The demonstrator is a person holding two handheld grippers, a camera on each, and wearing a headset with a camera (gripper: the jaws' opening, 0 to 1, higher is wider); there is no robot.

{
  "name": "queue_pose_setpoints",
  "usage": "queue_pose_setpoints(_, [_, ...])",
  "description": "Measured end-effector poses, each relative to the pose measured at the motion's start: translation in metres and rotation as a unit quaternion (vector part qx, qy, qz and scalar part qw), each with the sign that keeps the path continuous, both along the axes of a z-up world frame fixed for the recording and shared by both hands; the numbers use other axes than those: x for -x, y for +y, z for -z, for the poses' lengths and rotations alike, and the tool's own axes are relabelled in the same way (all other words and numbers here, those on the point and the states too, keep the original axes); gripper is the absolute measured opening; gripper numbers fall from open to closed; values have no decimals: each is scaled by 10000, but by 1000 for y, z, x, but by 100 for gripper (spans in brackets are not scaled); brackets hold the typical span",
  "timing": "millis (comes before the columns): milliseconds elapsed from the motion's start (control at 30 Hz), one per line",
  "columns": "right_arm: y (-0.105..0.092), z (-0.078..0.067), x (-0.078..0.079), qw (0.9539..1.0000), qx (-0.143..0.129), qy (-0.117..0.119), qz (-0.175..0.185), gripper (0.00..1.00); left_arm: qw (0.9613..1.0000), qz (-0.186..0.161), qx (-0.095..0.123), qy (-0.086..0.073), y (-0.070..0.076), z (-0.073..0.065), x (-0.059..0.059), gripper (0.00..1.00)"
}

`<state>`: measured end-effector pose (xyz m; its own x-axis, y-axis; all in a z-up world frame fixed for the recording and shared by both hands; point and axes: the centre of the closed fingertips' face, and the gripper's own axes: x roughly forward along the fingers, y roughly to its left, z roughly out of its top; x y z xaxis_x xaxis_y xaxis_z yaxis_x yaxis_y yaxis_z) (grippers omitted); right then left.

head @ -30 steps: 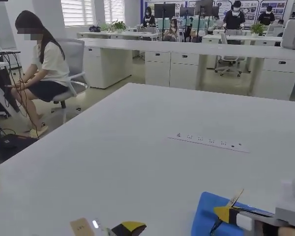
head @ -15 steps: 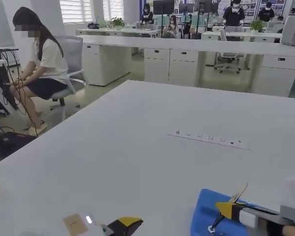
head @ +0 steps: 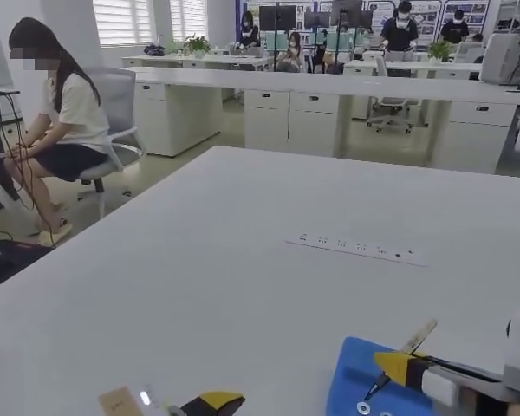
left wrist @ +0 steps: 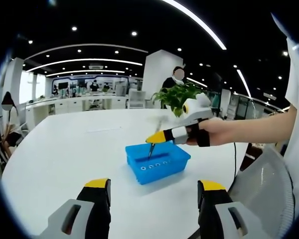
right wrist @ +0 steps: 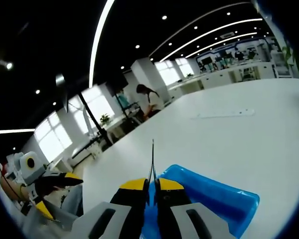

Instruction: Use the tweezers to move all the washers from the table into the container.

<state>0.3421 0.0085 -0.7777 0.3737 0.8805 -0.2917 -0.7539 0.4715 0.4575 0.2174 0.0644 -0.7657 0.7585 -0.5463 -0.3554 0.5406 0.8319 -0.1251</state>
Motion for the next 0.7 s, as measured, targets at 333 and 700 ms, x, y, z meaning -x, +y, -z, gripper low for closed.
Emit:
queue_pose_setpoints(333, [-3, -12, 16, 9998, -141, -98, -110, 4, 10000, 52, 45, -16, -3, -2, 1, 71])
queue_pose_setpoints(700, [-6, -3, 39, 9997, -201, 19, -161, 4, 9998, 192, 96, 9, -9, -3, 4, 71])
